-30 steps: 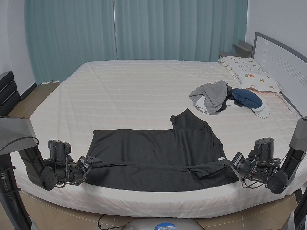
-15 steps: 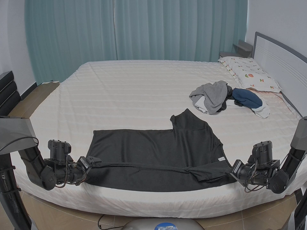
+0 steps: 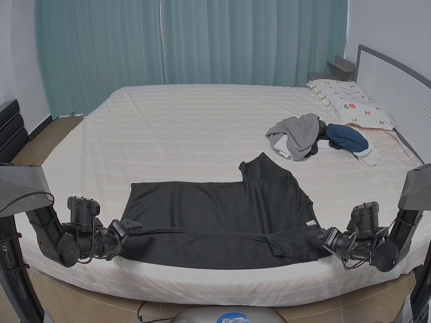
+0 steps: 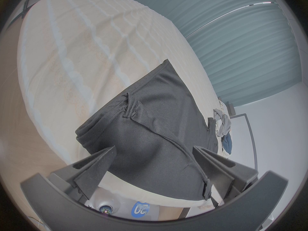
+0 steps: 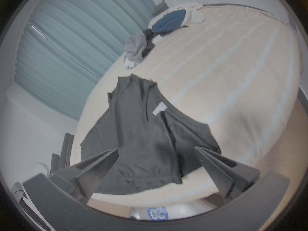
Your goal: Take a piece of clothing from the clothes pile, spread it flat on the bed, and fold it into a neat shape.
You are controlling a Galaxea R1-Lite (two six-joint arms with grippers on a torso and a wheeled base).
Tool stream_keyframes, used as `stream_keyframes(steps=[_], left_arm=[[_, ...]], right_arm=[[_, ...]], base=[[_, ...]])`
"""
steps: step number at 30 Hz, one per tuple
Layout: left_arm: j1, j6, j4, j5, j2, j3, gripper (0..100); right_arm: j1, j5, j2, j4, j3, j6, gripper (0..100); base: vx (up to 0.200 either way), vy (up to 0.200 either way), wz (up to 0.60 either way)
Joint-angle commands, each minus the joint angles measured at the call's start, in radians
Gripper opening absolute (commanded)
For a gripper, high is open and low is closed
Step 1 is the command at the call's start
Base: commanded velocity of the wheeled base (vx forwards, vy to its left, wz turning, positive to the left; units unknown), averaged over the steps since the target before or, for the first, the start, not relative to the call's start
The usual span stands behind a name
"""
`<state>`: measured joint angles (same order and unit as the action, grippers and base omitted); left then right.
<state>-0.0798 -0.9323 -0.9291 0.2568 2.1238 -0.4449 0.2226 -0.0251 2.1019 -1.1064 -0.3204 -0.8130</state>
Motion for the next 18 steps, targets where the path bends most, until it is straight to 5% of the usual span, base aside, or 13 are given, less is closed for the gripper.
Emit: stream_keyframes(steps=[1,18], left_arm=[[0.0,0.0,0.0,-0.001,0.001,0.0,100],[-0.002,-0.002,0.0,0.001,0.001,-0.003,100]], right_arm=[[-0.032,-0.003,0.02,-0.027,-0.043,-0.003,100],[-0.034,-0.041,0.17,-0.029,-0.149,-0.035,100]], base=[[0.0,0.0,0.0],[0.0,0.0,0.0]])
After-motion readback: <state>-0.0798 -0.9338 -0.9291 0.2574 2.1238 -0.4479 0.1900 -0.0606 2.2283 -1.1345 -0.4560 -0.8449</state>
